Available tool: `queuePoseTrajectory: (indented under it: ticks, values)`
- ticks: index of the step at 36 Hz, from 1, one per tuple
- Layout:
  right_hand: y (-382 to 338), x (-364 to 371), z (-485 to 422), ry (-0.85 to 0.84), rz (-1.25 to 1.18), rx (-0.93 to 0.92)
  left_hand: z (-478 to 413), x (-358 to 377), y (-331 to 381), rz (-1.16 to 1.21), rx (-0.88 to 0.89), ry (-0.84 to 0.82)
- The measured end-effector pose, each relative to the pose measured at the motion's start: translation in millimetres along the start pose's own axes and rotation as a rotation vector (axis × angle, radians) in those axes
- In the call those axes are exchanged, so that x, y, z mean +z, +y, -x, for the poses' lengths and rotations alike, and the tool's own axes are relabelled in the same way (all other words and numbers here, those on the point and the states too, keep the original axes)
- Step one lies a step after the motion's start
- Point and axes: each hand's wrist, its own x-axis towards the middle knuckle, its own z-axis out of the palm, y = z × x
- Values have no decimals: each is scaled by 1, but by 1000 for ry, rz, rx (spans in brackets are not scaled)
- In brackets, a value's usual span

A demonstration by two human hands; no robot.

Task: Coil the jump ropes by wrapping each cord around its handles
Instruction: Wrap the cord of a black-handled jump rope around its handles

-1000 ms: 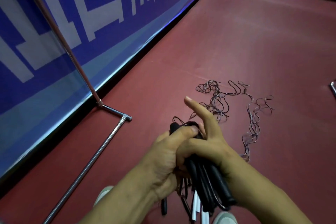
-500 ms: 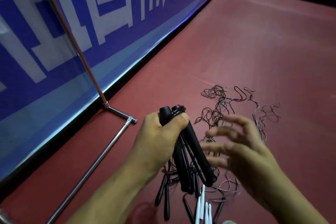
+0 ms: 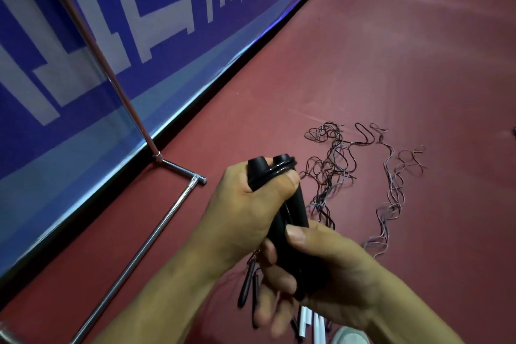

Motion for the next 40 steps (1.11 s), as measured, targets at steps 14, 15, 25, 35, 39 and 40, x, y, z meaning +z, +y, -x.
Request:
queuePoseTrajectory:
  ticks: [14, 15, 25, 35, 39, 40]
  values:
    - [4, 11, 1, 287, 203, -53, 0, -10, -1, -29, 12, -170]
    - [4, 11, 1, 291, 210, -63, -1, -12, -1, -32, 13, -199]
    - [-2, 7, 3, 343, 138, -150, -2, -33, 0, 68, -64, -395]
    - [-5, 5, 4, 444, 220, -141, -4, -44, -11, -81, -91, -310]
    - [-8, 3, 8, 424, 216, -134, -3, -43, -3, 102, -187, -330]
    - [-8, 3, 9, 421, 222, -135, -3, -42, -1, 117, -225, -324]
